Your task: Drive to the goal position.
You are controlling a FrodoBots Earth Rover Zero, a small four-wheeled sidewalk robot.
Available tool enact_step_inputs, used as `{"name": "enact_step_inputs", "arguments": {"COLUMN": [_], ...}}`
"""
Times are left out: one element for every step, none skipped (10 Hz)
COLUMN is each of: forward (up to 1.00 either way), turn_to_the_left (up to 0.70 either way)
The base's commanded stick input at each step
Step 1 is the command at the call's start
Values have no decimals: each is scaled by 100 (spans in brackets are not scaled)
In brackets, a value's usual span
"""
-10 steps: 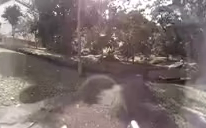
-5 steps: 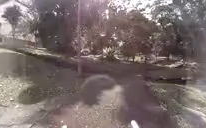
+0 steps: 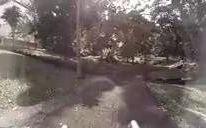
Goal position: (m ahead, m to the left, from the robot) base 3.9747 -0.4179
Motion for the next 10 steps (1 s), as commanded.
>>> {"name": "enact_step_inputs", "arguments": {"forward": [0,0,0,0,0,0,0,0,0,0], "turn_to_the_left": [0,0,0,0,0,0,-41,-85,-85,-85]}}
